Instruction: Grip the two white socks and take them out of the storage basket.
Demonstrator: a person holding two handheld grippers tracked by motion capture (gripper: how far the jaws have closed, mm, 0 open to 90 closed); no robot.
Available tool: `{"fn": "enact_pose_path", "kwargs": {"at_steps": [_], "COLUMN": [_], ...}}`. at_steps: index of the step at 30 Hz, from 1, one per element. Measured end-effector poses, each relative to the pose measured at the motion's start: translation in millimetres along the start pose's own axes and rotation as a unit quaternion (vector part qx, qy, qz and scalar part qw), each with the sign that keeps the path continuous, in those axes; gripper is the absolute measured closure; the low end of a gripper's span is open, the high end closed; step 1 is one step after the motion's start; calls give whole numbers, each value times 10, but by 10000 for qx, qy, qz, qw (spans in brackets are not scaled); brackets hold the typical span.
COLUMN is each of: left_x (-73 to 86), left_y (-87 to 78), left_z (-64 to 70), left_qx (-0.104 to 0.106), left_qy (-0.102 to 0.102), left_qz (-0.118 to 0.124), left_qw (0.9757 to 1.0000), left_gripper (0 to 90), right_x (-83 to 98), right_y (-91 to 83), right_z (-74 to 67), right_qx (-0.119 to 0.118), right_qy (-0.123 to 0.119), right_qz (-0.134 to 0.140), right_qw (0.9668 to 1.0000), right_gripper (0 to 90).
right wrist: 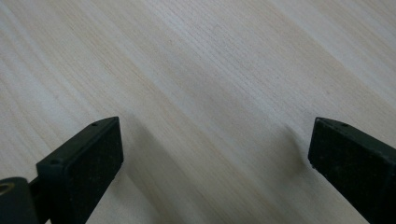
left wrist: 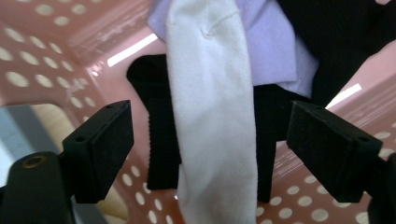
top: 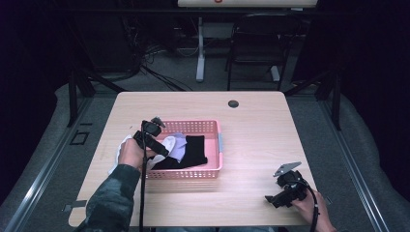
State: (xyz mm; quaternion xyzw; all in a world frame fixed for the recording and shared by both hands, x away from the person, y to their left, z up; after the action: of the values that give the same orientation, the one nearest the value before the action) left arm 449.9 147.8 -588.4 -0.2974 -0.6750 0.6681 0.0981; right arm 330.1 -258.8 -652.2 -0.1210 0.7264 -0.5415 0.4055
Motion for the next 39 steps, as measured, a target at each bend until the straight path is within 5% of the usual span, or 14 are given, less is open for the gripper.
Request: {"fn": "enact_pose_path", "kwargs": {"at_steps": [11, 20, 23, 39], "left_x": [71, 99, 98, -76], "left_y": [201, 170, 137, -303], "left_z": [86, 31, 19, -24], "left_qx": [-57, -125, -153, -329], "left_qy": [152, 165, 196, 294], "left_qz": [-439, -362, -297, 209], "left_qw": [9989, 9991, 9992, 9988], "left_gripper": [273, 725, 810, 828], "right_x": [-3, -9, -6, 25], "right_y": [1, 4, 0, -26], "right_z": [-5, -2, -7, 10], "right_qx": [-18, -34, -22, -29], "right_qy": [12, 20, 25, 45], "right_qz": [22, 32, 52, 33], "right_qw": [10000, 10000, 10000, 10000], "right_gripper": [25, 24, 25, 25]}}
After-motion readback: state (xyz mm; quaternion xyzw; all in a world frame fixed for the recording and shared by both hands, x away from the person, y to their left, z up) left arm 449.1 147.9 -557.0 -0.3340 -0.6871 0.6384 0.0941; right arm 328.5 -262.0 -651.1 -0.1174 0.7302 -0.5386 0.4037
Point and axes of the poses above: each handheld gripper's, and its own axes: y roughly forward along the jaws, x roughly out of its underside, z roughly to its right, the point moved 10 cm from there along y, roughly forward along the jaws, and after that the axes turned 6 degrees about -x, right-handed, at the moved point
